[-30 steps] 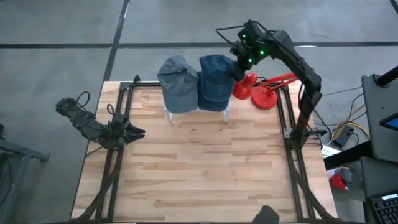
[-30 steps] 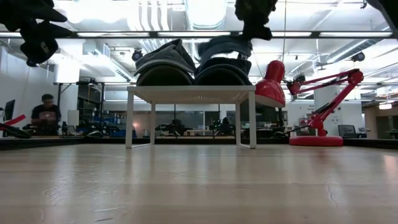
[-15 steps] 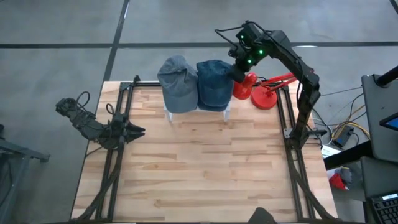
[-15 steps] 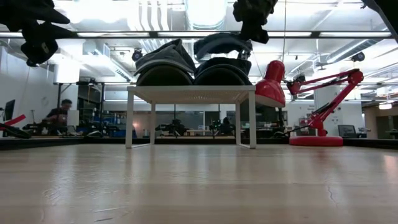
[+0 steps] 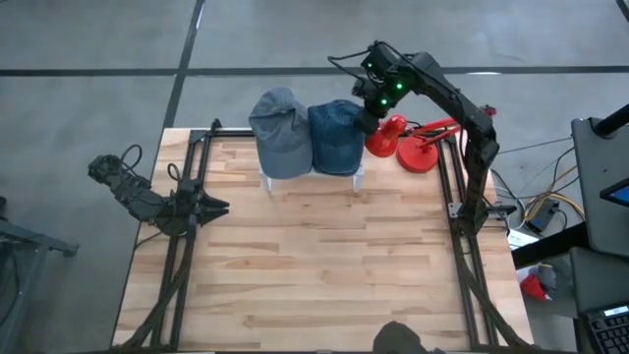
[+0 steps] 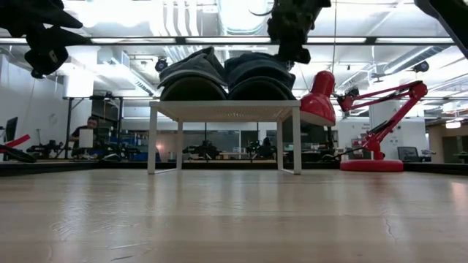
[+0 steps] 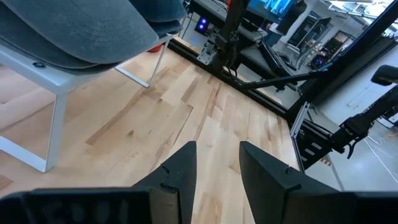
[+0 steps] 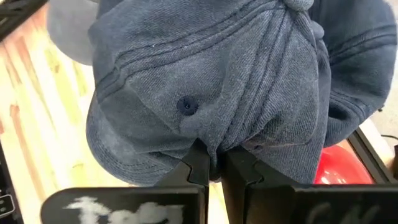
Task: Pick & Place hat
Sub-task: Stack the blue cap on the blue cap on the shelf, then return to Home Position
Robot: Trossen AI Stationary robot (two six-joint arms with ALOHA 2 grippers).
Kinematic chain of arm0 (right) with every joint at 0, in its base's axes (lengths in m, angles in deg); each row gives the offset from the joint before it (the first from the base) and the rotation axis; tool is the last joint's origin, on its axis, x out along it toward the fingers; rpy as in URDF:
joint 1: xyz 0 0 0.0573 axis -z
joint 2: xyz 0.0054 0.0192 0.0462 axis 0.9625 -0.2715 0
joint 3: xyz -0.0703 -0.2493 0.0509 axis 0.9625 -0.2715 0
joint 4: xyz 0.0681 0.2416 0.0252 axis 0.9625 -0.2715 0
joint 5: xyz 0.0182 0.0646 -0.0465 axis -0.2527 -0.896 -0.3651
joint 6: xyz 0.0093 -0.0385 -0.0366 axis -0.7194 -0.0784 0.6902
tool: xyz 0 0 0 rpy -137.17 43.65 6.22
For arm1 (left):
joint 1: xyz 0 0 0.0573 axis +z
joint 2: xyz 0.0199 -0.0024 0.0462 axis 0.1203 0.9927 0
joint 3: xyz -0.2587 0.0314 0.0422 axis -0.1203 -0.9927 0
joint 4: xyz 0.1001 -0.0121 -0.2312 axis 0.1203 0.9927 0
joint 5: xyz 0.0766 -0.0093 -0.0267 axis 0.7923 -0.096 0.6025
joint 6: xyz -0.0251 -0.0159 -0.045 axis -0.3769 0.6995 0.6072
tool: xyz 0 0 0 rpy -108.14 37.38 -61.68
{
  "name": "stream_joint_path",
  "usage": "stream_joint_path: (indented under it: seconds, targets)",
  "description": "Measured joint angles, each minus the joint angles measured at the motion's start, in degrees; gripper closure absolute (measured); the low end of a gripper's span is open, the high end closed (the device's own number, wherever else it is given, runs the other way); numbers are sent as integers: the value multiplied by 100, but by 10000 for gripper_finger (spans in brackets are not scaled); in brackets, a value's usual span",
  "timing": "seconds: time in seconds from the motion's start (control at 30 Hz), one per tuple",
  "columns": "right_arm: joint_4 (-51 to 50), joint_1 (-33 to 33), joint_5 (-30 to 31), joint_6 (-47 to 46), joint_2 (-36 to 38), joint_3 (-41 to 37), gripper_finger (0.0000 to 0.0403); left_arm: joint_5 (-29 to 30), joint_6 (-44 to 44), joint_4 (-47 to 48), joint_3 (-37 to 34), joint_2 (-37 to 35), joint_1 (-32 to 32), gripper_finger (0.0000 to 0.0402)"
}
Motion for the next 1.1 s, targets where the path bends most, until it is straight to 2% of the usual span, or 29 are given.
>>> stream_joint_path:
  seconds: [0.27,0.77,0.93,1.1]
  targets:
    - [-43,0,19,2,-102,-3,380,-2,4,-6,0,0,1,280]
    - [-149,39,28,14,-5,-3,253,-4,10,-7,0,0,1,280]
    - [-400,121,99,-173,232,-2,244,-8,10,-7,1,0,0,280]
    - [-482,129,219,-184,610,41,251,-24,12,-9,2,0,-1,280]
